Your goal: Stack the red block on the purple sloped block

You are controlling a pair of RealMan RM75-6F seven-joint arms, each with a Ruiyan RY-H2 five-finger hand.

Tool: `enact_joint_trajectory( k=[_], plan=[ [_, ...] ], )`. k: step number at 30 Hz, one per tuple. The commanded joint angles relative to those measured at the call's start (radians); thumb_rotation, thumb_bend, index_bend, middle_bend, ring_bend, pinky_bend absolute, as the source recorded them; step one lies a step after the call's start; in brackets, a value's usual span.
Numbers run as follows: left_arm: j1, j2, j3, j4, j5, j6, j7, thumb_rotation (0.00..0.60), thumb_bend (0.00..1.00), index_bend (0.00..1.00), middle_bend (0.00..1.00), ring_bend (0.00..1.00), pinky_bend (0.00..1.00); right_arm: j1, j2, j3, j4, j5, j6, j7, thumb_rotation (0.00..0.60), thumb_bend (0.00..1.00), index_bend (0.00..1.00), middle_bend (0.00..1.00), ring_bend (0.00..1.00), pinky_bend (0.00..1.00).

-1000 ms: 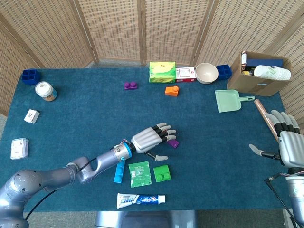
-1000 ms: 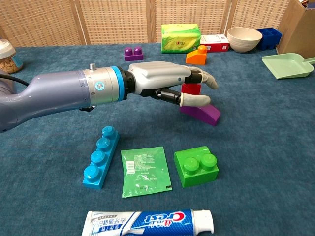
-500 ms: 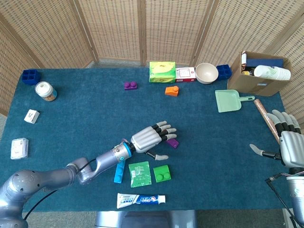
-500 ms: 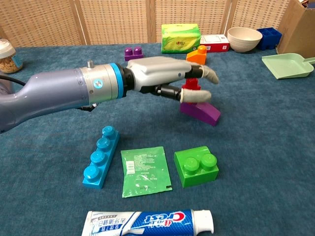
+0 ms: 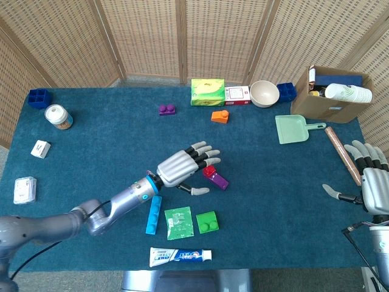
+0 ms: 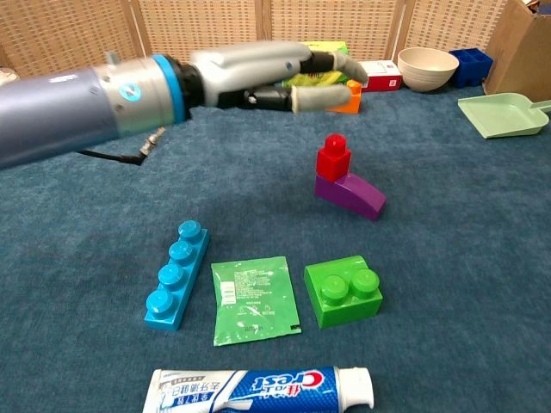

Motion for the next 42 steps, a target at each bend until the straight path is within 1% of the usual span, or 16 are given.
enact_joint_trajectory(
  k=[1,3,4,7,9,12,16,18,20,22,26,30,33,39,42],
  plan=[
    [0.07,0.13,0.014,-0.151,-0.027,0.049,0.064,0.0,0.27,0.09,0.01,0.0,0.0,0.002,-0.006,0.001,0.01,-0.001,-0.002,-0.002,0.385,0.02,0.13,0.09,0.0,0.02],
    [0.105,0.196,0.026,-0.229,-0.042,0.064,0.097,0.0,0.27,0.09,0.01,0.0,0.0,0.003,-0.011,0.001,0.018,-0.003,-0.003,-0.007,0.383,0.02,0.13,0.09,0.0,0.02],
    [0.134,0.244,0.04,-0.282,-0.048,0.084,0.118,0.0,0.27,0.09,0.01,0.0,0.0,0.005,-0.016,0.001,0.026,-0.005,-0.003,-0.014,0.383,0.02,0.13,0.09,0.0,0.02],
    [0.2,0.336,0.074,-0.387,-0.05,0.137,0.165,0.0,0.27,0.09,0.01,0.0,0.0,0.009,-0.029,-0.004,0.04,-0.013,-0.004,-0.03,0.386,0.02,0.13,0.09,0.0,0.02],
    [0.262,0.41,0.114,-0.465,-0.041,0.185,0.203,0.0,0.27,0.1,0.01,0.0,0.0,0.01,-0.043,-0.01,0.051,-0.022,0.001,-0.053,0.382,0.02,0.13,0.09,0.0,0.02],
    [0.333,0.481,0.159,-0.532,-0.02,0.248,0.229,0.0,0.27,0.1,0.01,0.0,0.0,0.007,-0.059,-0.014,0.053,-0.036,0.015,-0.075,0.383,0.02,0.13,0.09,0.0,0.02],
    [0.443,0.559,0.226,-0.581,0.017,0.343,0.221,0.0,0.27,0.1,0.02,0.0,0.0,-0.001,-0.075,-0.023,0.048,-0.057,0.038,-0.104,0.387,0.02,0.13,0.09,0.0,0.02],
    [0.519,0.598,0.275,-0.585,0.043,0.405,0.207,0.0,0.27,0.1,0.02,0.0,0.0,-0.006,-0.082,-0.033,0.04,-0.07,0.048,-0.131,0.387,0.02,0.13,0.09,0.0,0.02],
    [0.571,0.619,0.305,-0.576,0.061,0.448,0.201,0.0,0.27,0.1,0.02,0.0,0.0,-0.01,-0.088,-0.041,0.038,-0.081,0.057,-0.152,0.387,0.02,0.13,0.09,0.0,0.02],
    [0.629,0.637,0.33,-0.56,0.07,0.496,0.196,0.0,0.27,0.11,0.02,0.0,0.0,-0.015,-0.095,-0.048,0.034,-0.093,0.067,-0.175,0.384,0.02,0.13,0.09,0.0,0.02],
    [0.734,0.659,0.362,-0.525,0.069,0.581,0.162,0.0,0.27,0.11,0.02,0.0,0.0,-0.022,-0.109,-0.06,0.03,-0.11,0.083,-0.231,0.386,0.02,0.13,0.09,0.0,0.02],
    [0.825,0.671,0.381,-0.483,0.074,0.656,0.134,0.0,0.27,0.11,0.02,0.0,0.0,-0.033,-0.121,-0.066,0.021,-0.131,0.11,-0.264,0.387,0.02,0.13,0.09,0.0,0.02],
    [0.9,0.671,0.392,-0.447,0.073,0.715,0.116,0.0,0.27,0.11,0.02,0.0,0.0,-0.042,-0.124,-0.079,0.014,-0.146,0.116,-0.283,0.407,0.02,0.14,0.09,0.0,0.02],
    [1.002,0.648,0.393,-0.394,0.077,0.789,0.084,0.0,0.27,0.13,0.03,0.0,0.0,-0.055,-0.133,-0.104,0.0,-0.156,0.112,-0.326,0.422,0.03,0.14,0.09,0.0,0.01],
    [1.034,0.638,0.387,-0.376,0.083,0.809,0.055,0.0,0.27,0.13,0.03,0.0,0.0,-0.054,-0.142,-0.103,0.007,-0.155,0.103,-0.314,0.42,0.03,0.14,0.09,0.0,0.01]
  ],
)
